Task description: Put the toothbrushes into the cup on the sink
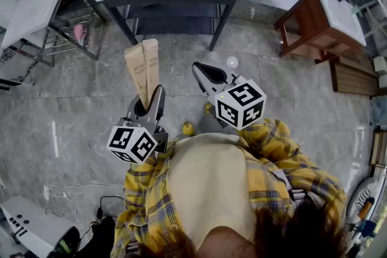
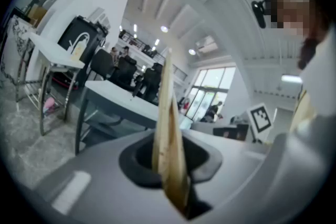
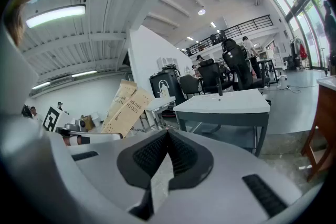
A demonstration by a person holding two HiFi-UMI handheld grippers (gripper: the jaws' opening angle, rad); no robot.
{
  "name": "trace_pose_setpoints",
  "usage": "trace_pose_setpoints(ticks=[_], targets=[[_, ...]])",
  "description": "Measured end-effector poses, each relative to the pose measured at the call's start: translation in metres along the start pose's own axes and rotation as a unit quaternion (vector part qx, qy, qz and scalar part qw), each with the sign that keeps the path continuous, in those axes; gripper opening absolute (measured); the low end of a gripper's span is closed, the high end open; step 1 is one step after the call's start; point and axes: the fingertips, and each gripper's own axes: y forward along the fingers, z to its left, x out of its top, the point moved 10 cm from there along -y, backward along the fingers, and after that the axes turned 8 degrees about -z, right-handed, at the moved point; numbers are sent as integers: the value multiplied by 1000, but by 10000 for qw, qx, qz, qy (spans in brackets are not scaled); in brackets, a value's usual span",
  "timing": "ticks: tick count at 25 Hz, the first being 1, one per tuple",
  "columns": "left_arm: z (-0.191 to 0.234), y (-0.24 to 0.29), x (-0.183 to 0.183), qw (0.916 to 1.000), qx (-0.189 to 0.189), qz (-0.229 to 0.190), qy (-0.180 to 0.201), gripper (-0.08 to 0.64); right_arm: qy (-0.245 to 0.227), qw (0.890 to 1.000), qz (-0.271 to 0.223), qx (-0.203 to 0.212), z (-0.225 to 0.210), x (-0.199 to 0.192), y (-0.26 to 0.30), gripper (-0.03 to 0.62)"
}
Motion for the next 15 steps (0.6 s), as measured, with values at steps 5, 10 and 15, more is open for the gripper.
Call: trace_pose_setpoints(ticks=[5,10,15], targets=[[2,-7,-4,10000,12,-21,-24,48,119,9999,-38,-42,1,-3,-1,12],[8,-11,-9,9999,82,-9,-113,48,227,9997,18,-24,3,-8,1,12],[14,-1,-10,9998,119,62,-119,48,293,9995,103,-28,-9,-9,13,12]])
